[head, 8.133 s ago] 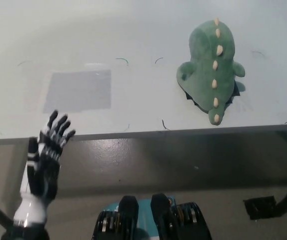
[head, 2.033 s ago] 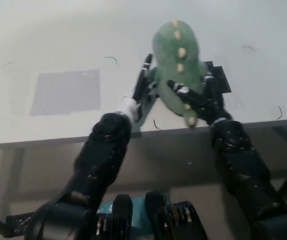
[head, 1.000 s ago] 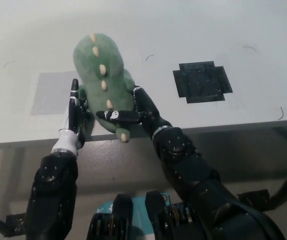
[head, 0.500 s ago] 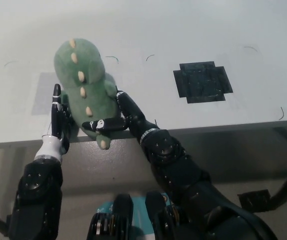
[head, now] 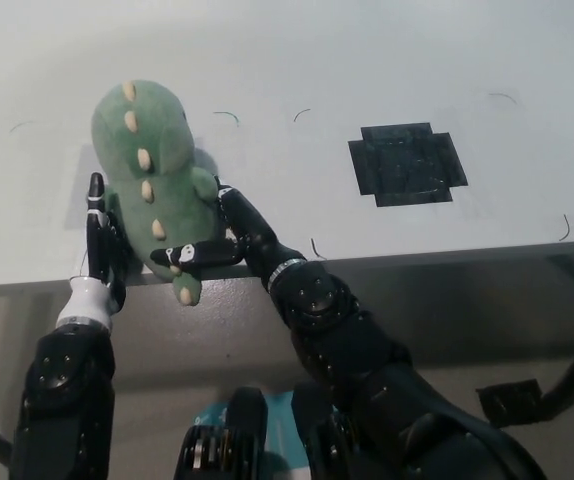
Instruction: Use both hands to pick up a dinasour on the right side and move it to the left side
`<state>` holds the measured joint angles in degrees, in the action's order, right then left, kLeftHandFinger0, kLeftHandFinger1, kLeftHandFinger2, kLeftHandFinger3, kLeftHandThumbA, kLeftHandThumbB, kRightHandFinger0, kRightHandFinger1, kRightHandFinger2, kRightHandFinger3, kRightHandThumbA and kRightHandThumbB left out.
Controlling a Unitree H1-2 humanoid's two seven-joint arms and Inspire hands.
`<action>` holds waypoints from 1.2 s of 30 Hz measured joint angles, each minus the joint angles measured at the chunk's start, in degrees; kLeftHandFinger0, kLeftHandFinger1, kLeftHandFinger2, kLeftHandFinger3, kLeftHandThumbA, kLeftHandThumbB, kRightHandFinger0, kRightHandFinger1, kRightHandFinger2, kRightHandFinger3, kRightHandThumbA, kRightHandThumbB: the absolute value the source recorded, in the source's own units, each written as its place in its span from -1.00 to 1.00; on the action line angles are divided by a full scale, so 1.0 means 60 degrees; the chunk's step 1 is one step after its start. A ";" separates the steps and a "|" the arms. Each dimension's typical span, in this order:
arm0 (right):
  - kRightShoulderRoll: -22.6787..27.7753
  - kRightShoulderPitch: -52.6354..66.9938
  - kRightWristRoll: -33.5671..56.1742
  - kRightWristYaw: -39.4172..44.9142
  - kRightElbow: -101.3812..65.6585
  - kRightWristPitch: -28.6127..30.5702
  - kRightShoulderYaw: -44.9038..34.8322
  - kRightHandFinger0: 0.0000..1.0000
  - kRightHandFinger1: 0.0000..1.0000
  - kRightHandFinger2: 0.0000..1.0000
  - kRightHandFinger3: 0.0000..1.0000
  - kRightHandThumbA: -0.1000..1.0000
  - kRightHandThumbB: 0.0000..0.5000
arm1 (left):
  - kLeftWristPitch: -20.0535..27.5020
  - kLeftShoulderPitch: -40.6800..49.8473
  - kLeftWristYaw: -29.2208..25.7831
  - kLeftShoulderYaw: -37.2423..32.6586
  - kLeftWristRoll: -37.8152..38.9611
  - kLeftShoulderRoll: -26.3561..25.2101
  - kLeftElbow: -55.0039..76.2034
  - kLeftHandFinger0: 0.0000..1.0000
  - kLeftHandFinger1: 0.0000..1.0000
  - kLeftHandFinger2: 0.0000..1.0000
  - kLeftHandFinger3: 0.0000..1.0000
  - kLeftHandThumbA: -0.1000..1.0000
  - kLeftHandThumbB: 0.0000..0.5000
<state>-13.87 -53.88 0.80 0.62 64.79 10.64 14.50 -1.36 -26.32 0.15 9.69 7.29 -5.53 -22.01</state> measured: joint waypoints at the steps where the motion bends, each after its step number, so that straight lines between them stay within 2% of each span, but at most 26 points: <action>1: -0.0013 -0.0002 -0.0006 0.0010 0.0000 0.0000 -0.0001 1.00 1.00 1.00 1.00 1.00 -0.92 | 0.0000 0.0000 -0.0005 0.0009 0.0003 -0.0006 -0.0002 1.00 1.00 1.00 1.00 1.00 -0.67; 3: -0.0023 -0.0003 -0.0014 0.0023 0.0002 0.0000 -0.0002 1.00 1.00 1.00 1.00 1.00 -0.92 | 0.0002 0.0000 -0.0011 0.0016 0.0003 -0.0013 -0.0008 1.00 1.00 1.00 1.00 1.00 -0.65; 4: -0.0025 -0.0006 -0.0015 0.0027 0.0010 0.0001 -0.0004 1.00 1.00 1.00 1.00 1.00 -0.82 | 0.0004 -0.0001 -0.0012 0.0016 0.0002 -0.0022 -0.0015 1.00 1.00 1.00 1.00 1.00 -0.68; 10: -0.0026 -0.0066 -0.0019 0.0049 0.0073 0.0001 -0.0011 1.00 1.00 1.00 1.00 1.00 -0.64 | 0.0048 -0.0039 -0.0017 0.0027 0.0009 -0.0046 -0.0110 1.00 1.00 1.00 1.00 1.00 -0.66; 11: -0.0026 -0.0088 -0.0020 0.0049 0.0100 0.0001 -0.0016 1.00 1.00 1.00 1.00 1.00 -0.61 | 0.0068 -0.0059 -0.0016 0.0026 0.0009 -0.0055 -0.0149 1.00 1.00 1.00 1.00 1.00 -0.55; 12: -0.0025 -0.0113 -0.0020 0.0050 0.0121 -0.0003 -0.0027 1.00 1.00 1.00 1.00 1.00 -0.61 | 0.0099 -0.0089 -0.0015 0.0026 0.0009 -0.0066 -0.0219 1.00 1.00 1.00 1.00 1.00 -0.55; 14: -0.0024 -0.0159 -0.0020 0.0052 0.0152 -0.0020 -0.0044 1.00 1.00 1.00 1.00 1.00 -0.49 | 0.0167 -0.0206 -0.0018 0.0027 0.0008 -0.0088 -0.0395 1.00 1.00 1.00 1.00 1.00 -0.54; 16: -0.0026 -0.0232 -0.0020 0.0052 0.0230 -0.0031 -0.0070 1.00 1.00 1.00 1.00 1.00 -0.50 | 0.0172 -0.0299 -0.0025 0.0042 0.0013 -0.0099 -0.0535 1.00 1.00 1.00 1.00 1.00 -0.50; 18: -0.0021 -0.0293 -0.0021 0.0051 0.0291 -0.0031 -0.0092 1.00 1.00 1.00 1.00 1.00 -0.43 | 0.0205 -0.0402 -0.0047 0.0041 0.0011 -0.0106 -0.0676 1.00 1.00 1.00 1.00 1.00 -0.48; 21: -0.0016 -0.0434 -0.0038 0.0052 0.0487 -0.0040 -0.0095 1.00 1.00 1.00 1.00 1.00 -0.51 | 0.0238 -0.0514 -0.0128 0.0037 0.0006 -0.0118 -0.0837 1.00 1.00 1.00 1.00 1.00 -0.48; 22: -0.0010 -0.0461 -0.0046 0.0051 0.0513 -0.0047 -0.0094 1.00 1.00 1.00 1.00 1.00 -0.54 | 0.0265 -0.0562 -0.0140 0.0036 0.0006 -0.0118 -0.0919 1.00 1.00 1.00 1.00 1.00 -0.38; 23: -0.0001 -0.0496 -0.0062 0.0051 0.0551 -0.0059 -0.0094 1.00 1.00 1.00 1.00 1.00 -0.55 | 0.0300 -0.0618 -0.0143 0.0036 0.0011 -0.0120 -0.1027 1.00 1.00 1.00 1.00 1.00 -0.40; 24: 0.0011 -0.0521 -0.0085 0.0051 0.0560 -0.0071 -0.0092 1.00 1.00 1.00 1.00 1.00 -0.62 | 0.0319 -0.0677 -0.0145 0.0036 0.0014 -0.0123 -0.1084 1.00 1.00 1.00 1.00 1.00 -0.32; 26: 0.0034 -0.0561 -0.0132 0.0053 0.0561 -0.0074 -0.0095 1.00 1.00 1.00 1.00 1.00 -0.61 | 0.0350 -0.0727 -0.0148 0.0033 0.0013 -0.0132 -0.1174 1.00 1.00 1.00 1.00 1.00 -0.38; 30: 0.0109 -0.0566 -0.0188 0.0118 0.0558 -0.0077 -0.0136 1.00 1.00 1.00 1.00 1.00 -0.71 | 0.0467 -0.0854 -0.0146 -0.0001 0.0014 -0.0157 -0.1386 1.00 1.00 1.00 1.00 1.00 -0.34; 31: 0.0111 -0.0567 -0.0190 0.0124 0.0558 -0.0076 -0.0145 1.00 1.00 1.00 1.00 1.00 -0.73 | 0.0463 -0.0864 -0.0145 -0.0008 0.0013 -0.0169 -0.1397 1.00 1.00 1.00 1.00 1.00 -0.53; 32: 0.0111 -0.0567 -0.0193 0.0134 0.0558 -0.0073 -0.0165 1.00 1.00 1.00 1.00 1.00 -0.63 | 0.0469 -0.0874 -0.0143 -0.0015 0.0015 -0.0181 -0.1416 1.00 1.00 1.00 1.00 1.00 -0.12; 33: 0.0111 -0.0567 -0.0193 0.0152 0.0559 -0.0065 -0.0206 1.00 1.00 1.00 1.00 1.00 -0.61 | 0.0521 -0.0889 -0.0128 -0.0024 0.0023 -0.0198 -0.1463 1.00 1.00 1.00 1.00 1.00 -0.02; 34: 0.0110 -0.0566 -0.0189 0.0172 0.0539 -0.0061 -0.0295 1.00 1.00 1.00 1.00 1.00 -0.40 | 0.0508 -0.0890 -0.0114 -0.0001 0.0077 -0.0203 -0.1460 1.00 1.00 1.00 1.00 1.00 0.33; 36: 0.0111 -0.0564 -0.0179 0.0214 0.0492 -0.0059 -0.0445 1.00 1.00 1.00 1.00 1.00 -0.34 | 0.0456 -0.0890 -0.0120 0.0026 0.0112 -0.0203 -0.1425 1.00 1.00 1.00 1.00 1.00 0.59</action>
<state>-13.20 -57.26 -0.27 1.90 67.75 10.28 11.83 1.37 -31.66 -0.57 9.85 7.96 -6.75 -30.56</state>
